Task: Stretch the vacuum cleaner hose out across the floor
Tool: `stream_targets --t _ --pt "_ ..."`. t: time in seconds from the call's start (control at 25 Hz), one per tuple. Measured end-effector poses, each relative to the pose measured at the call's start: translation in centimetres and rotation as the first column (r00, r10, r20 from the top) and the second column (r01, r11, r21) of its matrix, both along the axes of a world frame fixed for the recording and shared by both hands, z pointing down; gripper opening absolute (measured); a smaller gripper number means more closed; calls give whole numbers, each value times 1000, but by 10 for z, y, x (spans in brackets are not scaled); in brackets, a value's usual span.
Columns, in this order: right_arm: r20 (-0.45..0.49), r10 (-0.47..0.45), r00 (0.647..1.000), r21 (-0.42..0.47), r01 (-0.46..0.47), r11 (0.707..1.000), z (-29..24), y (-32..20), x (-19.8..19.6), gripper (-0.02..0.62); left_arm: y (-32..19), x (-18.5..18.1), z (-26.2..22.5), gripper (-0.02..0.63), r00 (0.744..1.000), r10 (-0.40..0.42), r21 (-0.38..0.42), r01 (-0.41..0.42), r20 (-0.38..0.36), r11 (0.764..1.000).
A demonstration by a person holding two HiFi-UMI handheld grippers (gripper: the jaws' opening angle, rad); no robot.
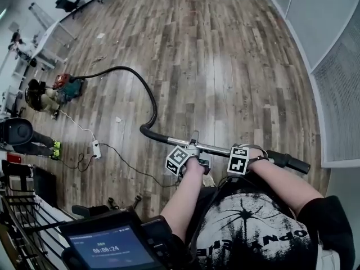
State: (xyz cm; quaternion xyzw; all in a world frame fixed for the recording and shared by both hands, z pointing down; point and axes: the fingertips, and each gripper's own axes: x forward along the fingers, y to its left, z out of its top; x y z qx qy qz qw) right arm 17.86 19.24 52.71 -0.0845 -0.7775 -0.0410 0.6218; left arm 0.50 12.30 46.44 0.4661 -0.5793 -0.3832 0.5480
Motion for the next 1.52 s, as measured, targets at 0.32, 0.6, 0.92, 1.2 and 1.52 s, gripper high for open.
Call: stream_targets --t 0.32,0.6,0.92,1.2,1.52 --pt "41 -91 995 12 91 996 3 -19 105 89 -2 101 -5 66 994 -102 11 102 40 995" --pt "21 -112 994 -12 112 994 11 -24 195 89 -4 189 9 66 993 -118 -11 119 20 993" --pt "32 -76 997 -45 77 996 26 -11 241 89 -4 239 15 66 998 -51 -38 52 30 998" --pt "-3 -32 999 -6 32 999 30 6 266 89 7 266 24 64 1000 24 -21 -24 -3 1000" --pt "-13 90 996 36 -89 995 16 32 291 89 18 300 19 64 990 138 21 -138 -16 990"
